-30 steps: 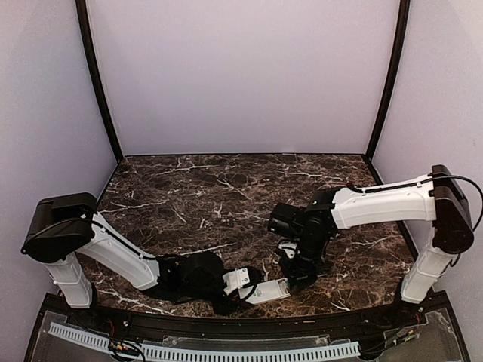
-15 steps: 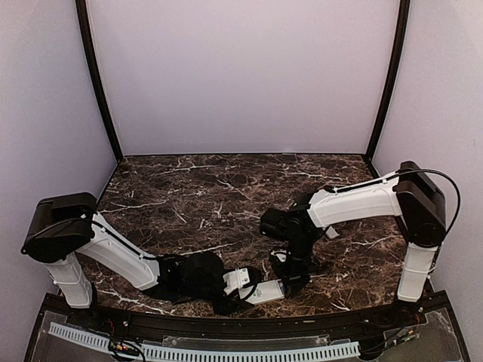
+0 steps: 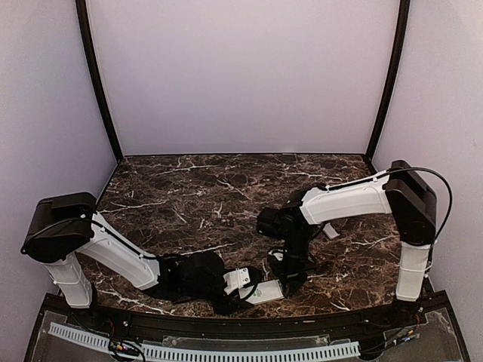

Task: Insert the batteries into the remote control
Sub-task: Pass from the right arm to the left

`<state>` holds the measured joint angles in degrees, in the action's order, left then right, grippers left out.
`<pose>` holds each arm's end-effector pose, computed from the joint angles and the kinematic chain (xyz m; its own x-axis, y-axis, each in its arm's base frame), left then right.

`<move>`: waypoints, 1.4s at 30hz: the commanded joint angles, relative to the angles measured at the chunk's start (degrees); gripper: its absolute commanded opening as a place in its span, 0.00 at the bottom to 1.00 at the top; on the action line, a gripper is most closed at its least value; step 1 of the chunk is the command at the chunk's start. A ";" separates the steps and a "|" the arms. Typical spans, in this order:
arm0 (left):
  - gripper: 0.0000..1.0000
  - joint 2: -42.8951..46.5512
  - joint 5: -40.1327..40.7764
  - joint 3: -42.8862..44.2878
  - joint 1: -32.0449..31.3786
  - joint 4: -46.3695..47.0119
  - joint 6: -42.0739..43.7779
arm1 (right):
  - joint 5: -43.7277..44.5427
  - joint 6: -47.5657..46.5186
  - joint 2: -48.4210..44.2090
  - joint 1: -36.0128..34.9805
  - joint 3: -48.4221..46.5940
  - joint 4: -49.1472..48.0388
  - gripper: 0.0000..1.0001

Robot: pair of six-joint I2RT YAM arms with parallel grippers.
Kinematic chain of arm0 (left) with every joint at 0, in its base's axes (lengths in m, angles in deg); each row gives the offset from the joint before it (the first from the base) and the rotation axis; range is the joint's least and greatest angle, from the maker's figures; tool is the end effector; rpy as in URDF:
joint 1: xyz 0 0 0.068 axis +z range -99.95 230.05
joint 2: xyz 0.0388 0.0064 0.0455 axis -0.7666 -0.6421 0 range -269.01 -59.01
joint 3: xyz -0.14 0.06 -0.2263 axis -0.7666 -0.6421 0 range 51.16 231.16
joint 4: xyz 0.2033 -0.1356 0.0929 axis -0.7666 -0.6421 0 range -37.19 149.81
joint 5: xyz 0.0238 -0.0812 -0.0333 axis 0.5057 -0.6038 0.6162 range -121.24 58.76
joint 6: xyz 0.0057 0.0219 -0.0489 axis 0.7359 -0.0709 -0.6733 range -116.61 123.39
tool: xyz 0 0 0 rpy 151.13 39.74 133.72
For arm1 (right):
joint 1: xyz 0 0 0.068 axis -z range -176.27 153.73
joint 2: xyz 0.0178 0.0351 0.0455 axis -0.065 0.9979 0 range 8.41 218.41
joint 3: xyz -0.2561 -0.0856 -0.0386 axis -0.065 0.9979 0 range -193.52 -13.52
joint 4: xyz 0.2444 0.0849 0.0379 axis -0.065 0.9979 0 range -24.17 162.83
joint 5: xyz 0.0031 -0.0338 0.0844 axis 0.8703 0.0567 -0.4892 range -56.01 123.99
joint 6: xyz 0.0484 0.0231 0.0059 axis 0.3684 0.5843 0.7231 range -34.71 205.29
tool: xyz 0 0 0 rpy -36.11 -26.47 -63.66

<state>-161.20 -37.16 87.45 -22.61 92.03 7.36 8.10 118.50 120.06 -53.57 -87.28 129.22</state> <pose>0.0923 -0.3081 0.1118 -0.0974 0.5429 -0.8341 0.9841 0.1773 0.0005 0.1635 0.2834 0.1517 -0.8326 -0.3848 0.3985 -0.3045 0.9188 0.2510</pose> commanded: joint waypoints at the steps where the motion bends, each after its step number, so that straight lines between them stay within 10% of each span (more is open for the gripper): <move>1: 0.35 0.91 -0.94 -1.07 -0.37 -5.36 0.71 | 2.70 -0.15 -0.29 0.43 -1.21 1.01 0.00; 6: 0.59 4.65 2.17 -3.86 -0.56 0.62 3.90 | 4.33 1.20 -4.87 0.42 -0.96 1.10 0.00; 12: 0.64 11.33 6.58 -5.78 -2.93 7.31 14.48 | 5.14 2.01 -11.34 0.27 -1.16 -0.80 0.00; 21: 0.62 15.75 10.01 -5.41 -6.57 15.04 39.65 | 5.63 3.22 -18.82 -3.07 -2.65 -2.32 0.00; 28: 0.41 13.82 13.14 -2.84 -6.79 16.75 56.79 | 7.77 5.73 -21.05 -6.97 -4.31 -2.95 0.00; 35: 0.51 20.53 8.17 -3.42 -4.98 13.28 41.67 | 12.56 6.64 -26.18 -9.25 -2.56 -4.77 0.00; 42: 0.63 28.05 -6.56 2.67 -3.33 4.05 5.80 | 17.76 2.66 -35.23 -9.81 0.72 -13.83 0.00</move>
<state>-135.21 -35.54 84.94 -26.61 101.91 37.33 21.37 123.73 89.09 -62.68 -88.04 122.21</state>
